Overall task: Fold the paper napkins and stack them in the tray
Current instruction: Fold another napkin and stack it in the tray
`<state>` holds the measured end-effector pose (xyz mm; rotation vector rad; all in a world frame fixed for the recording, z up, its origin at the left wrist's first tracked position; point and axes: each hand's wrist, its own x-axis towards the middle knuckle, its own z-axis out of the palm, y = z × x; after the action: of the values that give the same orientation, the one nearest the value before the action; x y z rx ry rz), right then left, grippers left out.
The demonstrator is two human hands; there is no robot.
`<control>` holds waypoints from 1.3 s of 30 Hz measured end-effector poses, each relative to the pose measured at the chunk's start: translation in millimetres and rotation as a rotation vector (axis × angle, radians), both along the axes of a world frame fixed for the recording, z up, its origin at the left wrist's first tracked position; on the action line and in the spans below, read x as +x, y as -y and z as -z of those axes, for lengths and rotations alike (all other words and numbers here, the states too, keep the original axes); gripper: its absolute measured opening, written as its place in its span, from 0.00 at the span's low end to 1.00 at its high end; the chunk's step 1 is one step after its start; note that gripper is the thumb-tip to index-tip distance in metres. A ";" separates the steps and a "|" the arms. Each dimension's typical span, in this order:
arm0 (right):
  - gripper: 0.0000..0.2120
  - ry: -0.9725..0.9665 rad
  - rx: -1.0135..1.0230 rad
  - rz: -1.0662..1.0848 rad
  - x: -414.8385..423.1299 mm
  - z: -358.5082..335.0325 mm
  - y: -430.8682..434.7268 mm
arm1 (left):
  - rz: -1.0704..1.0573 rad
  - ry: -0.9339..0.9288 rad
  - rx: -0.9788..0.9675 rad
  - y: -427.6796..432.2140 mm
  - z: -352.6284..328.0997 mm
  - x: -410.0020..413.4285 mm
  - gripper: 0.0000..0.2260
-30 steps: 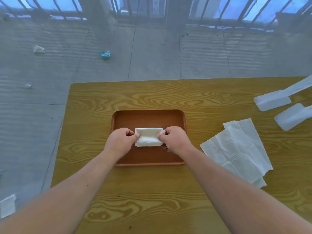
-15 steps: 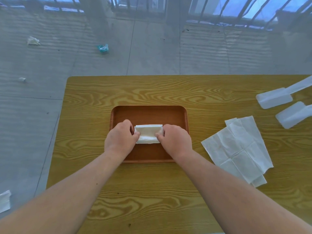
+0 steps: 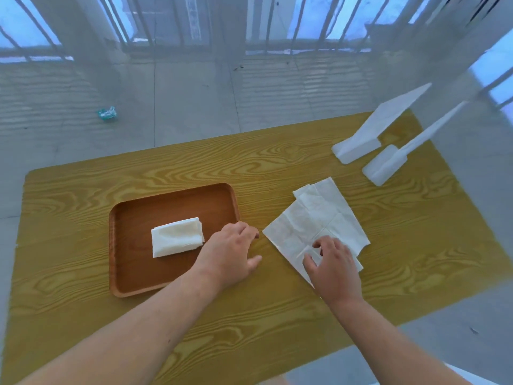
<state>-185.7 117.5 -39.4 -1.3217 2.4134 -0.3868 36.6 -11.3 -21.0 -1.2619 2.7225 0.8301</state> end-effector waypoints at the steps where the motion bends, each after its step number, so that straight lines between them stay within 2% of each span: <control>1: 0.13 0.003 0.024 0.026 -11.0 0.0 -10.3 | 0.034 0.029 -0.001 -3.1 1.0 -10.1 0.26; 5: 0.15 0.042 0.090 0.129 -40.4 0.6 -39.6 | 0.081 0.122 -0.005 -12.8 6.2 -46.0 0.28; 10: 0.19 0.126 0.091 0.269 -61.6 1.9 -56.1 | -0.176 0.183 -0.008 -9.9 13.0 -73.6 0.32; 15: 0.27 0.288 0.105 0.477 -83.1 0.0 -49.0 | -0.254 0.263 0.030 -1.3 19.1 -90.6 0.35; 19: 0.31 0.269 0.078 0.441 -97.3 -2.9 -37.6 | -0.285 0.287 0.024 0.4 24.4 -97.7 0.30; 23: 0.30 0.144 0.018 0.269 -106.3 -4.8 -19.0 | -0.262 0.292 0.094 5.9 23.4 -101.8 0.17; 26: 0.31 0.089 0.027 0.125 -111.1 -5.1 1.3 | -0.210 0.167 0.199 7.2 22.7 -102.1 0.08; 28: 0.32 0.100 0.036 0.055 -113.2 -5.9 14.8 | -0.273 0.009 0.372 6.7 20.1 -99.8 0.04; 30: 0.35 0.158 0.057 0.002 -114.8 -7.4 27.1 | -0.375 -0.166 0.587 6.4 12.8 -96.6 0.06; 33: 0.41 0.283 0.092 -0.030 -114.8 -8.6 42.0 | -0.477 -0.386 0.816 7.8 -6.0 -92.5 0.07; 35: 0.43 0.445 0.104 0.004 -114.4 -9.7 48.4 | -0.495 -0.486 0.914 12.5 -16.6 -89.0 0.08; 39: 0.42 0.707 0.151 0.035 -113.9 -11.6 57.3 | -0.443 -0.567 1.066 24.5 -34.6 -80.5 0.14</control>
<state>-299.6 60.2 -27.8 -0.8769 1.8278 -0.5567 -44.0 -35.8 13.6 -1.4101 1.6067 2.4995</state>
